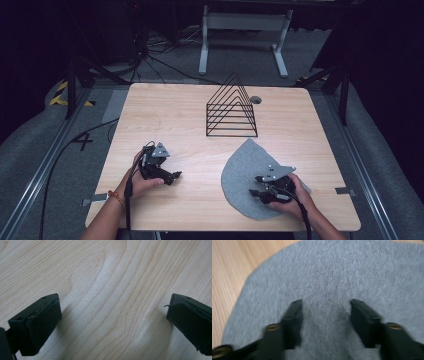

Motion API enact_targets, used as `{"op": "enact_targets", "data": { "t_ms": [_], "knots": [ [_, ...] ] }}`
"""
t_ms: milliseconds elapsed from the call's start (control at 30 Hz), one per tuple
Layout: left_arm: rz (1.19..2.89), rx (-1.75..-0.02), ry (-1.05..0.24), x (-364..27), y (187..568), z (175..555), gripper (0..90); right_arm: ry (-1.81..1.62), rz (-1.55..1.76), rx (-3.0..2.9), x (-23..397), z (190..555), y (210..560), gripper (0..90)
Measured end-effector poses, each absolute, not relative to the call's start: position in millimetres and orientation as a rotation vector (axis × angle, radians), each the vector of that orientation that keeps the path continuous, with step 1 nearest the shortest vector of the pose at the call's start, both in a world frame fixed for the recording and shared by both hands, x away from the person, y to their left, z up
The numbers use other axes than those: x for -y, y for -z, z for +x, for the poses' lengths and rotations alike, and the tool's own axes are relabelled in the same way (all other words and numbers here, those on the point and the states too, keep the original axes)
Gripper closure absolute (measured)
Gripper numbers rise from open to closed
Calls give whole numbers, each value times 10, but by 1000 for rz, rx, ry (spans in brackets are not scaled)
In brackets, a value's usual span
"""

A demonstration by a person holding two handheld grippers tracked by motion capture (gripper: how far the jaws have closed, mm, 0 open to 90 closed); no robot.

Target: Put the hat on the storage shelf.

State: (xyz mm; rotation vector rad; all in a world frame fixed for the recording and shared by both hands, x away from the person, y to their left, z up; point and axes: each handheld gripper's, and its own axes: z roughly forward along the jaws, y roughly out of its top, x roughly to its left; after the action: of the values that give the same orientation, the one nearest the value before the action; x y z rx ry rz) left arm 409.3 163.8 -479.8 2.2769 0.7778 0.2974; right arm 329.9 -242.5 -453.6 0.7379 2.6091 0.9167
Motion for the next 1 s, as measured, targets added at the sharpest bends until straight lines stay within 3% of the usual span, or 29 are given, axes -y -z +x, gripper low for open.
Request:
{"op": "enact_targets", "data": {
  "t_ms": [200, 400, 1000],
  "knots": [
    [2288, -752, -279, -1633, 4796, 4049, 4, -1048, 851, -2416, 2990, 3307, 4141, 484],
    [2281, -749, -283, -1626, 4802, 4045, 3, -1037, 906, -2383, 3313, 3209, 4158, 514],
    [2289, -742, -282, -1629, 4797, 4051, 1, -1045, 553, -2670, 2277, 2886, 4406, 533]
  ]
}}
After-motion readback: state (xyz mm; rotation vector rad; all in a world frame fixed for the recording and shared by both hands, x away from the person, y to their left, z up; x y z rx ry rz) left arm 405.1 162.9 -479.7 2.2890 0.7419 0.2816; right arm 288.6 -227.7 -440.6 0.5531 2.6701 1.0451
